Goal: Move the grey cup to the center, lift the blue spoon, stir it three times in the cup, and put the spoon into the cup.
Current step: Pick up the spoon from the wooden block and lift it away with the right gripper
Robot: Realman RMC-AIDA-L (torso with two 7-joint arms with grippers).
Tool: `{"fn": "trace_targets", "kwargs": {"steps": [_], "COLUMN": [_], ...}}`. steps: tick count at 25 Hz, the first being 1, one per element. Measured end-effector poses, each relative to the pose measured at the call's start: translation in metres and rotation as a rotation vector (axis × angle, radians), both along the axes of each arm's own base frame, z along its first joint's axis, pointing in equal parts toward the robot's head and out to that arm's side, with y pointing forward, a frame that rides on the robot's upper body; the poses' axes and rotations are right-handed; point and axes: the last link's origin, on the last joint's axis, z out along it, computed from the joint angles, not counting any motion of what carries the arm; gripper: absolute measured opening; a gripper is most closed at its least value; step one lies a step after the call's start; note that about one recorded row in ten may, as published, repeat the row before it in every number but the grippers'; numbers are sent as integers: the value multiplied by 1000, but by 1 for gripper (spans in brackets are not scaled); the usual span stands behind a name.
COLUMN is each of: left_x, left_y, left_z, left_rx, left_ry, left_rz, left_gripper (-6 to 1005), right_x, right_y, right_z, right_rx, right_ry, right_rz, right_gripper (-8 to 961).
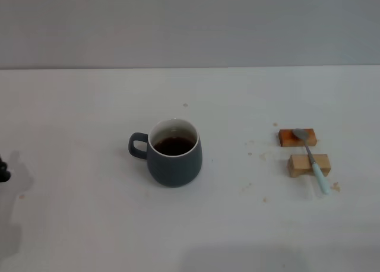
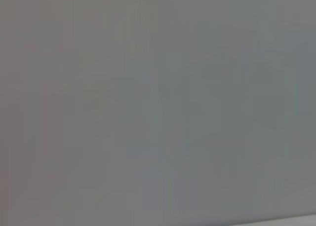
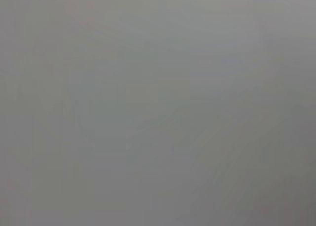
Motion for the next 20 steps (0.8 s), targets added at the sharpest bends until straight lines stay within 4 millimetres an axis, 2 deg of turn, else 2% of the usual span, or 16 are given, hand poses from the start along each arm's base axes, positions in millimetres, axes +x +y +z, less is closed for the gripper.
{"fn": "trace_targets", "kwargs": {"steps": [3,4,5,6,7,11,20], "left_x": [-3,-4,-4,-3,-2,-1,-1], "left_y": [-2,-2,-2,-1,0,1,1], "left_z": [2,1,1,0,-1,-2,-2], "left_rx": [2,-2,-2,-9,-13,-20,-21], "left_ry": [3,3,3,4,6,8,8], "left_rz": [11,13,13,10,7,2,3], "left_gripper": [-2,-2,-2,-2,-2,-2,-2], "right_x": [-13,-20,-20,-26,-26,-33,-32], "right_y": [10,18,18,26,26,43,49], "right_z": [-14,-24,-24,-34,-34,-56,-69], "right_rx": [-76,-135,-135,-198,-198,-341,-424], "right_ry": [17,26,26,35,35,46,47], "right_rz": [67,101,101,131,131,151,131], "right_gripper": [775,775,775,775,775,775,774]}}
